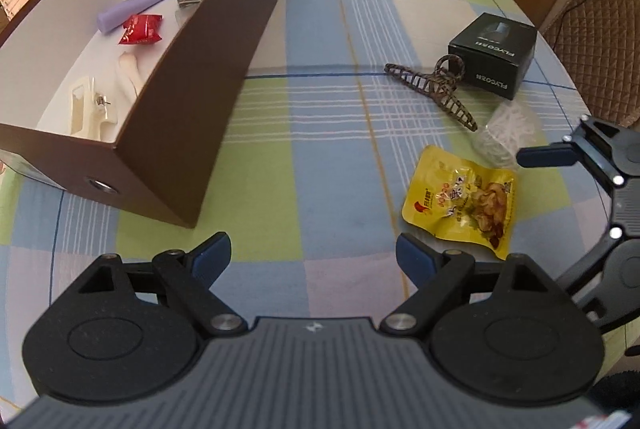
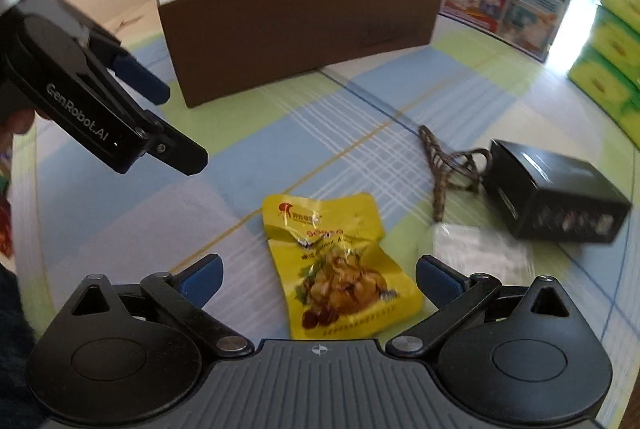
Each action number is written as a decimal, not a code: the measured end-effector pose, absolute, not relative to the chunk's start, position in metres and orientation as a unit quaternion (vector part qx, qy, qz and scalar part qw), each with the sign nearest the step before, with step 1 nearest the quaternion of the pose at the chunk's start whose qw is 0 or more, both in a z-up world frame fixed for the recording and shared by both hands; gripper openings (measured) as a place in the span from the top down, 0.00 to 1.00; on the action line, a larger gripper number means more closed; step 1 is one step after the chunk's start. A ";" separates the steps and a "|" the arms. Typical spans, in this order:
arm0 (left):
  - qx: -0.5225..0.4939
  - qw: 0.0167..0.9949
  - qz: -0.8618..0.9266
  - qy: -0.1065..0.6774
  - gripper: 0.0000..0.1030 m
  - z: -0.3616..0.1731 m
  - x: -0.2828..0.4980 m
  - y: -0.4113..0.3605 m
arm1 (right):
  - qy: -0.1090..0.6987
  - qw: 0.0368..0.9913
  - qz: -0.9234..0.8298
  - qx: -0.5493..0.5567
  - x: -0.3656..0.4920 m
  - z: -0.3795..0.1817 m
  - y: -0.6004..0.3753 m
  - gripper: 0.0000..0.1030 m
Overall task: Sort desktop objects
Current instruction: 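Grasp the yellow snack packet with the right gripper while the left grasps the floss box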
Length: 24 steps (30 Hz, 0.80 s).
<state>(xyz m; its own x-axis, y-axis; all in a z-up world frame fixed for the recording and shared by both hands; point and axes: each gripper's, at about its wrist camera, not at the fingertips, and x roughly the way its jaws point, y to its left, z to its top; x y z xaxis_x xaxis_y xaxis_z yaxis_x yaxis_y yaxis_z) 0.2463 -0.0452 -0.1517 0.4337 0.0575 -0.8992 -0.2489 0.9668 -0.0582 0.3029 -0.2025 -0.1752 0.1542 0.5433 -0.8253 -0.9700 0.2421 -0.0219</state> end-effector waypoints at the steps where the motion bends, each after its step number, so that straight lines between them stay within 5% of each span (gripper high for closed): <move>1: -0.092 0.841 0.090 0.526 0.15 -0.153 0.248 -0.045 | 0.361 0.698 0.543 -0.297 0.304 -0.178 -0.200 0.04; 7: -0.089 0.838 0.085 0.532 0.15 -0.157 0.254 -0.048 | 0.372 0.686 0.545 -0.308 0.311 -0.196 -0.193 0.22; 9: -0.088 0.837 0.085 0.533 0.15 -0.158 0.256 -0.048 | 0.382 0.682 0.552 -0.290 0.311 -0.194 -0.197 0.39; 24: -0.064 0.842 0.030 0.535 0.15 -0.164 0.269 -0.069 | 0.437 0.733 0.450 -0.261 0.300 -0.176 -0.262 0.44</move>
